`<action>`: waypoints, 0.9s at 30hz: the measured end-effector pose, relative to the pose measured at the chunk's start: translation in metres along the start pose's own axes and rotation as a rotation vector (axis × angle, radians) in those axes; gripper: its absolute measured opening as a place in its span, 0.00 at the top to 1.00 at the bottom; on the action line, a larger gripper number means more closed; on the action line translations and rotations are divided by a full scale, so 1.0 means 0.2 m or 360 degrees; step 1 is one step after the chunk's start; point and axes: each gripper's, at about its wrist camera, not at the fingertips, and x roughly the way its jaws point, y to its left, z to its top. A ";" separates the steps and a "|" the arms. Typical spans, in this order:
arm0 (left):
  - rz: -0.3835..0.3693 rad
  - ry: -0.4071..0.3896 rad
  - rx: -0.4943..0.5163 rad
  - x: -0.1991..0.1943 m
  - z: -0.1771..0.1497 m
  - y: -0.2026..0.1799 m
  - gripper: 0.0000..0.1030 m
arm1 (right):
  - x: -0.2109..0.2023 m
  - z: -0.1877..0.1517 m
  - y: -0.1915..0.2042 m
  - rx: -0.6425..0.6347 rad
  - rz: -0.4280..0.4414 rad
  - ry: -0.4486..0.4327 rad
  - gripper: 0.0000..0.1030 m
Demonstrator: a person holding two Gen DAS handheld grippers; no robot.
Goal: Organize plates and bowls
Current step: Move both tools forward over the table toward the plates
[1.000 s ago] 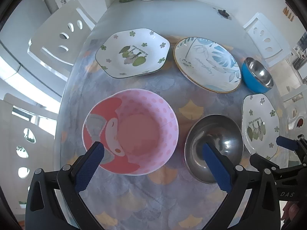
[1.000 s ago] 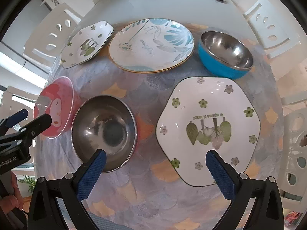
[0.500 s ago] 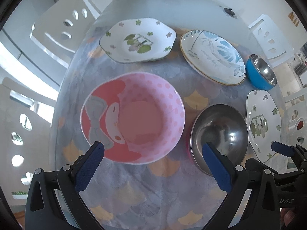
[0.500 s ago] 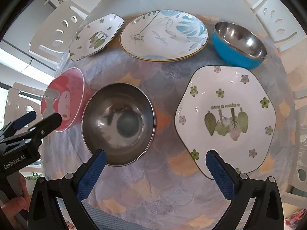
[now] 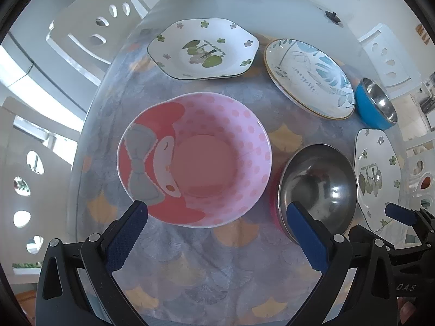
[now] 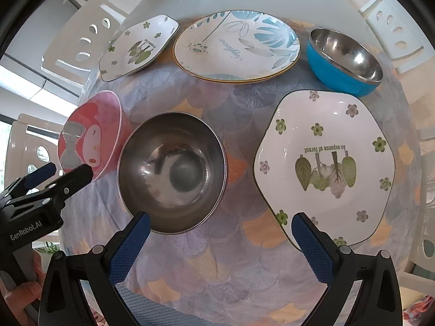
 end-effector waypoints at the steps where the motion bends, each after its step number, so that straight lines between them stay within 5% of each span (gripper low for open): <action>1: 0.0008 0.0003 0.0008 0.00 0.00 0.00 0.01 | 0.00 0.00 0.00 0.0002 -0.0004 0.0004 0.00; 27: 0.0034 0.0019 0.0074 -0.01 -0.01 -0.01 0.01 | 0.01 -0.03 0.01 -0.0044 -0.0041 0.0041 0.00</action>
